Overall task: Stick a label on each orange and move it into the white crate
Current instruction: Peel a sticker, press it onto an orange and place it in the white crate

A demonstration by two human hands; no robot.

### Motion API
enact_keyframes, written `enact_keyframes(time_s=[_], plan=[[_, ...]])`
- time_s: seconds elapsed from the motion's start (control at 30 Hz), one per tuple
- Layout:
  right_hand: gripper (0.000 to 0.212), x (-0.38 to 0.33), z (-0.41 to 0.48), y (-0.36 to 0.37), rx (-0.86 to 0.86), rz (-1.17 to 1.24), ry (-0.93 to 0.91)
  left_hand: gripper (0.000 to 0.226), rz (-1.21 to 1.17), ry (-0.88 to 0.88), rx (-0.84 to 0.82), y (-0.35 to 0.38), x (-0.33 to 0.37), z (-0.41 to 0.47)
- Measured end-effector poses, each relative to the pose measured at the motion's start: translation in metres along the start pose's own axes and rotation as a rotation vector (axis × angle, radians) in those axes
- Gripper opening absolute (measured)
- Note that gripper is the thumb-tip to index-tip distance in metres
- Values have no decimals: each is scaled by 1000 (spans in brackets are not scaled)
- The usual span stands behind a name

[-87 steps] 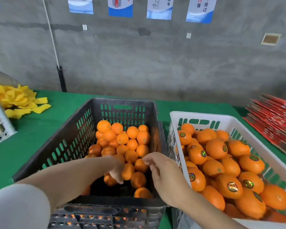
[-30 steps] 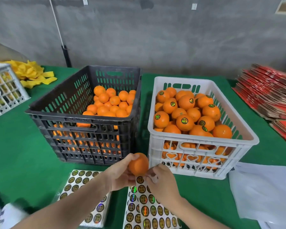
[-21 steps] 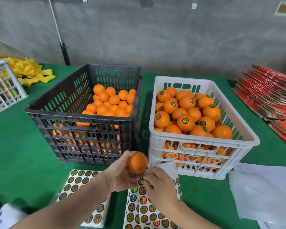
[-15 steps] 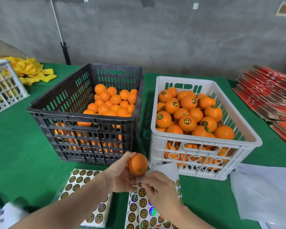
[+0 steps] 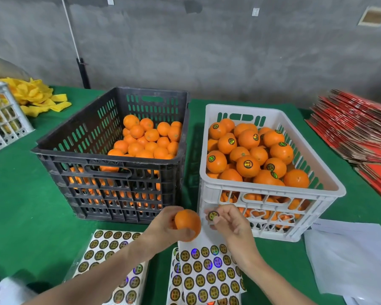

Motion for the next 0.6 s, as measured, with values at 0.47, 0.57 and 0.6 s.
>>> enact_keyframes(time_s=[0.47,0.57,0.6], plan=[[16,-40,13,2,-45,127,-17,72,-1030,-234,-342,19,43,-13],[13,-55,13,11,-110,-68,-110,73,-971,-241,-314,22,44,-12],[19,-57,14,14,-116,-130,-133,73,-958,-243,-312,23,45,-12]])
Point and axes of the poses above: each hand's wrist, its own z-axis towards the middle knuckle, its own y-axis out of the palm, x = y × z, the point moved 6 cm from there along z, towards the middle knuckle, and after that the axes turned 2 degrees about z, right-handed, at the moved point
